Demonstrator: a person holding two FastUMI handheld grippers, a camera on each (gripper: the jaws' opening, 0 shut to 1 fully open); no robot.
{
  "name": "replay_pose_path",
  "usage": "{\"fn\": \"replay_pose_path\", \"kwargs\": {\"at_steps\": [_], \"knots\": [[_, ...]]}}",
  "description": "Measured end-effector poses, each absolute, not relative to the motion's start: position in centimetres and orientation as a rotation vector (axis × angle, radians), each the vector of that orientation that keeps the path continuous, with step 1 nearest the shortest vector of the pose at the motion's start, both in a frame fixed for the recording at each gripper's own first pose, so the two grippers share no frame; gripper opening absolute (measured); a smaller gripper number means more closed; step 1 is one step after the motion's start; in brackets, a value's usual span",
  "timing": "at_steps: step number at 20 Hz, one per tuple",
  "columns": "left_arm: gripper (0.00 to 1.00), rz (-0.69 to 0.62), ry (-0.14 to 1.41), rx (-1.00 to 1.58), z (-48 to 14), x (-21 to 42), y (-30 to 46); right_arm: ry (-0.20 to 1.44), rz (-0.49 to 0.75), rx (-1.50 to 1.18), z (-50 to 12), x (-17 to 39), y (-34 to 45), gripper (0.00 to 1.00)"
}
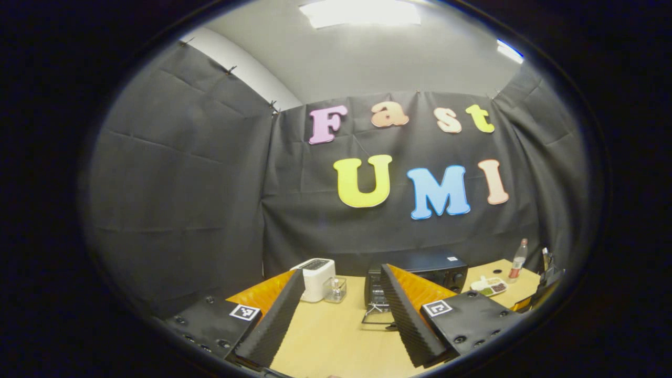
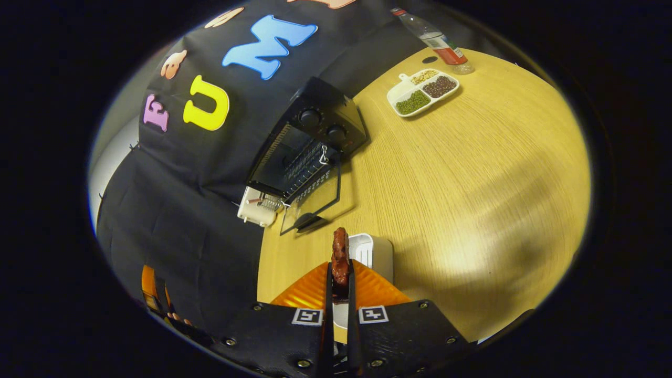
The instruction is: Open the electric oven with the left hand, put the food in, and close the electric oven.
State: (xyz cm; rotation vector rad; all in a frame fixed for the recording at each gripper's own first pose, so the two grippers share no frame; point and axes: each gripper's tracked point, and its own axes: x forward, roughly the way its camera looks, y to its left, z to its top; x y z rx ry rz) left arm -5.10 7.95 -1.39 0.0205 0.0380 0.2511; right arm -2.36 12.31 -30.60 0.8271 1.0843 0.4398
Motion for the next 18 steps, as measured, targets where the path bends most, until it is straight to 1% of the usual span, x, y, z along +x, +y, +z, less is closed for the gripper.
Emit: {"fn": "replay_pose_path", "kwargs": {"at_steps": [1,2,5,6,9,10,13,14,18], "knots": [[1.00,0.247,0.038,0.023,-1.5,-4.6,7.9,1.071,0.445,0.841,-29.8,-1.9,12.4,0.11],[0.97,0.244,0.036,0.024,-1.7,-4.1,8.0,1.055,0.446,0.854,-29.1,-1.2,12.6,0.10],[0.97,0.233,0.037,0.007,-2.2,-2.7,8.2,1.013,0.446,0.886,-27.2,0.8,13.4,0.10],[1.00,0.230,0.038,-0.001,-2.3,-2.3,8.4,0.998,0.448,0.895,-26.6,1.5,13.7,0.10],[1.00,0.229,0.041,-0.011,-2.8,-0.8,9.5,0.955,0.451,0.910,-25.2,3.8,15.4,0.10],[0.97,0.233,0.039,-0.011,-2.8,-0.3,10.0,0.945,0.452,0.911,-25.0,4.6,16.0,0.10],[0.97,0.246,0.033,-0.005,-3.0,0.9,11.8,0.915,0.453,0.917,-24.8,6.8,18.2,0.10],[1.00,0.251,0.032,-0.001,-3.1,1.3,12.5,0.905,0.455,0.923,-24.8,7.6,18.9,0.10],[1.00,0.282,0.036,0.009,-3.5,2.3,15.5,0.881,0.459,0.943,-24.8,10.1,22.5,0.10]]}}
